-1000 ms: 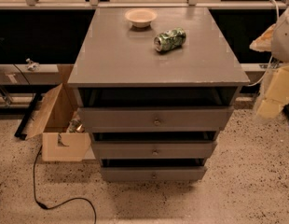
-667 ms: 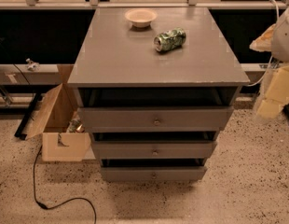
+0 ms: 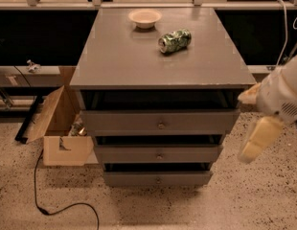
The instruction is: Open bottom drawer
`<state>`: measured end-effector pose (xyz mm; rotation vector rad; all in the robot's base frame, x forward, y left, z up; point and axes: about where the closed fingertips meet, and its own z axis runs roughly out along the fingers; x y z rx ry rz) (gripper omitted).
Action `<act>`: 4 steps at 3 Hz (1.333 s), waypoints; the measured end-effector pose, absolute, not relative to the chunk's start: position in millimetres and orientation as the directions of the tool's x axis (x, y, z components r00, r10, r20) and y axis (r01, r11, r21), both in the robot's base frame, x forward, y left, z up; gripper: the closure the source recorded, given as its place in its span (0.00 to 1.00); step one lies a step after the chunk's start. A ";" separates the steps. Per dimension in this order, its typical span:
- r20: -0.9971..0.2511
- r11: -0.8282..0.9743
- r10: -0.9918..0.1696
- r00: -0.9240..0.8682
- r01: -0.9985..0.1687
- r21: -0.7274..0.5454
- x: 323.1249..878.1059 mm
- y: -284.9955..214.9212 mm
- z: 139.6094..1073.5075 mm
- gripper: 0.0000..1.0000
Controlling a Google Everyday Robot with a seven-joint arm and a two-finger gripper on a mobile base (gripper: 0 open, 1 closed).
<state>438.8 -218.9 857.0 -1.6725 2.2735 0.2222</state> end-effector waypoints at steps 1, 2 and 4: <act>-0.404 0.329 -0.856 -0.323 -0.943 0.058 436.3 -210.9 768.7 0.00; -0.404 0.329 -0.856 -0.323 -0.943 0.058 436.3 -210.9 768.7 0.00; -0.492 0.225 -0.832 -0.256 -0.967 0.122 438.6 -199.3 624.8 0.00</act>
Offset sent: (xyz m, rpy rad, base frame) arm -0.0032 0.0069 -0.0705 0.0896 0.0693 -0.0168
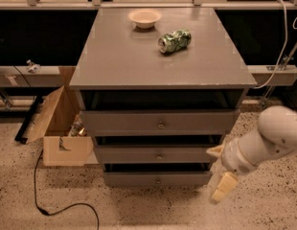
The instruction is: Open bottom drawer
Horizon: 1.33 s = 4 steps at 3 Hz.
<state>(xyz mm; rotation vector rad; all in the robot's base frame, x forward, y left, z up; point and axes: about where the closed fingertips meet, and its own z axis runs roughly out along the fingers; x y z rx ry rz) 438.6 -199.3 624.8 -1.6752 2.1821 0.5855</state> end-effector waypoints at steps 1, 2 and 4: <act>-0.550 0.144 -0.817 -0.175 -0.985 0.099 437.7 -174.7 544.3 0.00; -0.598 0.113 -0.788 -0.150 -0.989 0.099 441.1 -150.6 479.4 0.00; -0.594 0.103 -0.790 -0.151 -0.988 0.113 451.5 -150.2 453.3 0.00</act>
Offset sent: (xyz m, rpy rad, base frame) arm 0.0126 0.0686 -0.1981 0.1639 -0.0797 0.1306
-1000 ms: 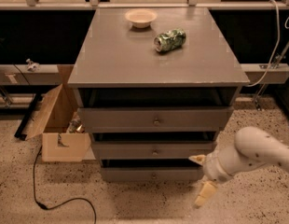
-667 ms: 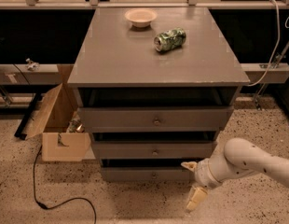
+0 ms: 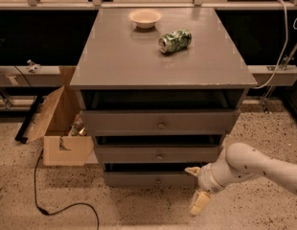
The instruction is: Open bottom drawer
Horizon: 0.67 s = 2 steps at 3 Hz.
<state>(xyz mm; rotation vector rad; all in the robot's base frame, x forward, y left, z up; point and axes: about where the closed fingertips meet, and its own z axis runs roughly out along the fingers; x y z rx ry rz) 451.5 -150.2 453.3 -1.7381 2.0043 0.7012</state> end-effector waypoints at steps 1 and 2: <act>-0.564 0.106 -0.813 -0.146 -0.989 0.102 476.8 -150.6 393.4 0.00; -0.509 0.138 -0.846 -0.159 -0.987 0.079 510.0 -153.0 309.1 0.00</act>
Offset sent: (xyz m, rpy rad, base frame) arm 0.0867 -0.0074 -0.2024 -0.1447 -0.0415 -0.0452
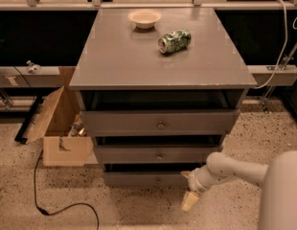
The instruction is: Open bottom drawer
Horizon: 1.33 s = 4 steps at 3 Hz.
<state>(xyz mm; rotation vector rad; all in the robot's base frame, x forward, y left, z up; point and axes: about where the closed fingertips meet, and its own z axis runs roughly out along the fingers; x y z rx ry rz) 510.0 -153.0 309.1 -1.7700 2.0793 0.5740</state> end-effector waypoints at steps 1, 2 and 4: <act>-0.469 0.172 -0.865 -0.178 -0.983 0.057 528.5 -153.8 263.2 0.00; -0.469 0.172 -0.865 -0.178 -0.983 0.057 528.6 -153.7 263.1 0.00; -0.405 0.150 -0.905 -0.128 -0.988 -0.024 557.2 -165.6 225.9 0.00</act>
Offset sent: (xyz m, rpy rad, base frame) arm 0.0166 -0.0015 -0.0381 -0.0445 -0.0133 -0.0267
